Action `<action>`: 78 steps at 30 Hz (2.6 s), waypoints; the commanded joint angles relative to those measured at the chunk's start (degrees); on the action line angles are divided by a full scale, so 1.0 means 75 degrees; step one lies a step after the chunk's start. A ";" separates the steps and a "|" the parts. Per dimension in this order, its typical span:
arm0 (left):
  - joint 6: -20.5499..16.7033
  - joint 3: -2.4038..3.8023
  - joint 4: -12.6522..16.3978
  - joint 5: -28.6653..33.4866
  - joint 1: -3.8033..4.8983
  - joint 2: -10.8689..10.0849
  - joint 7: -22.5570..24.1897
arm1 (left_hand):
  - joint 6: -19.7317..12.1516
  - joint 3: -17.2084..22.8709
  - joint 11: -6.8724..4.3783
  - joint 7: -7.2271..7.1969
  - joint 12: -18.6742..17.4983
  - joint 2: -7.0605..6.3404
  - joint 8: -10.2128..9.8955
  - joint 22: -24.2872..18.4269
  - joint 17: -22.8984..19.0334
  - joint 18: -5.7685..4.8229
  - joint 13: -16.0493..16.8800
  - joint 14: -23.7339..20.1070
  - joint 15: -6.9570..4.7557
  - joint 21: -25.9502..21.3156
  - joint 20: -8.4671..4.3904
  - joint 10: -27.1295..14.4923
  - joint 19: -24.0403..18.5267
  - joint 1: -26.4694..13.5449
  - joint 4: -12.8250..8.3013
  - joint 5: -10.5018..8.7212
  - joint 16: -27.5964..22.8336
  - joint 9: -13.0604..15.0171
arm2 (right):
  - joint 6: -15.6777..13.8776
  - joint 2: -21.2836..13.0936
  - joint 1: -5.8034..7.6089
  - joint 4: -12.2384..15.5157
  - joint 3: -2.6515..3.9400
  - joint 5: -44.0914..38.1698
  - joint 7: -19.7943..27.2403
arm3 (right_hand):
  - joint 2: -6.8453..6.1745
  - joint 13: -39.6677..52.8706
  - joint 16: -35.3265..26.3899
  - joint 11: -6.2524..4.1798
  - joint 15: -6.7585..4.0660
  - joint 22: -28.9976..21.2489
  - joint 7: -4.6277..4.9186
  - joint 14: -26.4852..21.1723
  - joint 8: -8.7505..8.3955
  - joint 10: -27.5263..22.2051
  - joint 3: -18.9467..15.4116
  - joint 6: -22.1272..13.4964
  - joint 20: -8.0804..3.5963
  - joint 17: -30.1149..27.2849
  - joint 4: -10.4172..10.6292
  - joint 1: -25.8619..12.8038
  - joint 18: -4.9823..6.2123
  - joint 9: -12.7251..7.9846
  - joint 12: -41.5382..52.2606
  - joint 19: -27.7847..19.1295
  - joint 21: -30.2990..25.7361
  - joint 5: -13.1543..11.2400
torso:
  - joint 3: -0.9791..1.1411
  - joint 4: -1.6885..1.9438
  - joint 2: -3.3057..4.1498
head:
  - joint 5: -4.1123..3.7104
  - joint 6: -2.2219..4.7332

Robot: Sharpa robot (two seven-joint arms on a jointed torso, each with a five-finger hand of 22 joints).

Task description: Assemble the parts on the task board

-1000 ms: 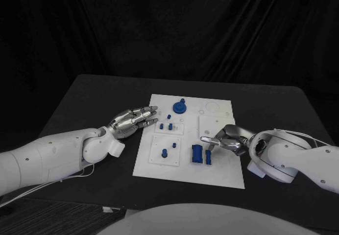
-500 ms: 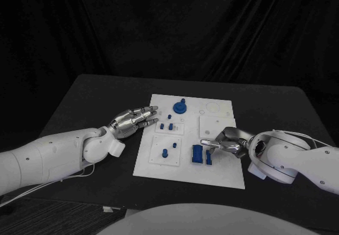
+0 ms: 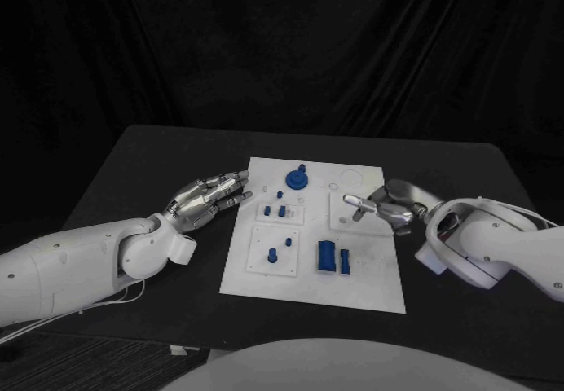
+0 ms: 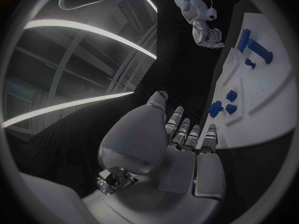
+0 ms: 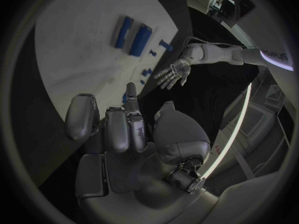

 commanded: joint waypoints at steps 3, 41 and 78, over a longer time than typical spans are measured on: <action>-0.0909 0.0020 0.0475 -0.0094 0.0377 -0.0162 0.1012 | 0.0121 -0.0299 -0.0067 -0.0022 0.0070 -0.0033 0.0070 -0.0196 -0.0033 0.0081 0.0000 -0.0072 -0.0171 -0.0022 -0.0300 0.0078 -0.0073 -0.0051 0.0414 -0.0468 -0.0122 -0.0001 | -0.1371 -0.0047 0.0369 -0.0170 0.0002 0.2758 0.2537 | 0.0129 -0.0581 -0.2409 -0.0002 0.0038 -0.0328 0.0019 -0.0656 -0.0173 -0.0773 -0.0152 0.0083 0.0069 -0.3225 -0.0018 0.0229 0.0552 -0.0073 -0.1880 -0.1046 -0.3268 0.0130 | 0.0055 -0.0048 -0.0189 | 0.0023 -0.0001; -0.6190 0.1100 0.1419 -0.0336 0.0221 0.0599 -0.0471 | -0.3193 0.0926 -0.0984 -0.1106 -0.1620 -0.1255 -0.0850 -0.0635 -0.0137 -0.1300 -0.0288 -0.0235 -0.1023 -0.0113 -0.2039 -0.0956 -0.0206 -0.8416 -0.1204 -0.3542 -0.0540 -0.0443 | -0.2719 0.1936 -0.1220 -0.1848 0.1571 0.7654 0.5630 | -0.1449 -0.9987 -1.0613 0.0072 0.0585 -0.9988 -0.0476 -1.1191 -0.1472 -1.1199 0.3279 -0.8313 -0.0228 -0.8684 -0.2220 -0.6736 -0.0620 -0.1999 -1.1765 -1.1014 -0.8771 -0.1254 | 0.0242 -0.0427 -0.0714 | -0.0259 0.1912; -0.8407 0.1641 0.1751 -0.0196 0.0024 0.0947 -0.0853 | -0.3783 0.0926 -0.0984 -0.1106 -0.1620 -0.1255 -0.0850 -0.0635 -0.0137 -0.1300 -0.0288 -0.0235 -0.1023 -0.0113 -0.2039 -0.0956 -0.0206 -1.1178 -0.1805 -0.4192 -0.0540 -0.0443 | -0.2744 0.1961 -0.1239 -0.1864 0.1592 0.7695 0.5649 | -0.1449 -0.9987 -1.0613 0.0072 0.0585 -0.9988 -0.0476 -1.1191 -0.1472 -1.1199 0.3279 -0.8313 -0.0228 -0.8684 -0.2220 -0.6736 -0.0620 -0.1999 -1.1765 -1.1014 -0.8771 -0.1254 | 0.0254 -0.0456 -0.0752 | -0.0283 0.2082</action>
